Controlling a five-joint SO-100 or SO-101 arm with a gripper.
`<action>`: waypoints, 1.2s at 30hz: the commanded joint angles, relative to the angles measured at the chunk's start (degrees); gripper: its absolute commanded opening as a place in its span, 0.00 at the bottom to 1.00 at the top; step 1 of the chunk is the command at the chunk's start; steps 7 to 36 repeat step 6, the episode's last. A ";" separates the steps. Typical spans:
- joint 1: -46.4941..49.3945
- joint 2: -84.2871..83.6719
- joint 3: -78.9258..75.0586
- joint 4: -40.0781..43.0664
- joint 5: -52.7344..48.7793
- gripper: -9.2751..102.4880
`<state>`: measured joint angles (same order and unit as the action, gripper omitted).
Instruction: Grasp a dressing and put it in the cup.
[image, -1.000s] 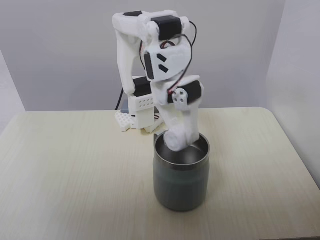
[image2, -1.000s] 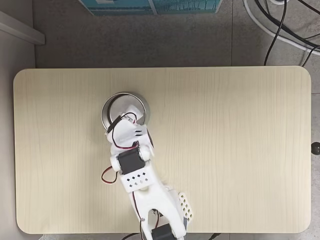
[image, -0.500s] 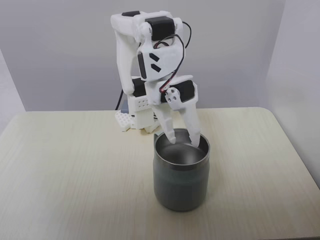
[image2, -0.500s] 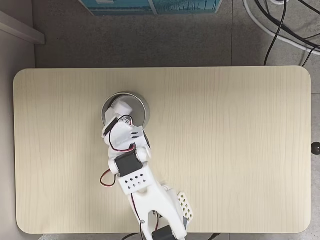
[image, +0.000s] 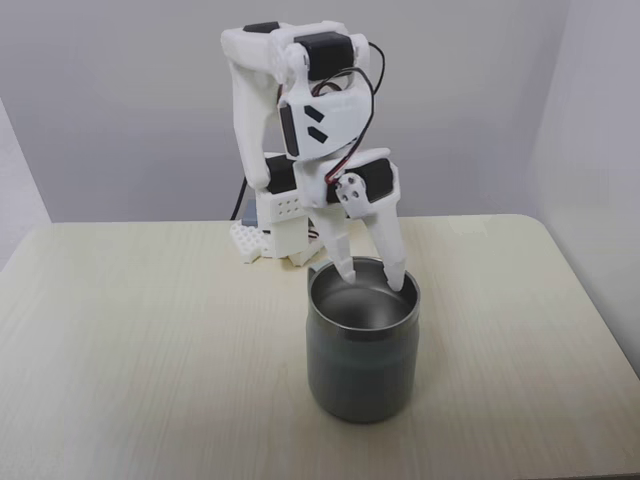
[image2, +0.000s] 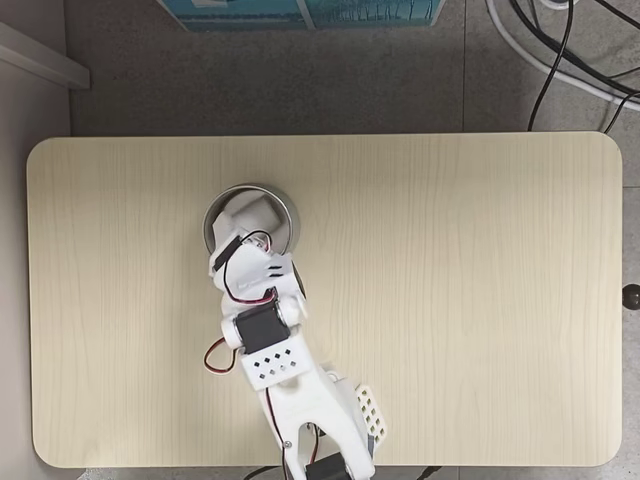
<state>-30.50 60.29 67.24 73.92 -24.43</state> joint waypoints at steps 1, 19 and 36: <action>0.26 -0.88 0.70 0.00 -0.35 0.27; 1.49 0.35 1.76 -0.26 -1.14 0.26; 1.49 0.35 1.76 -0.26 -1.14 0.26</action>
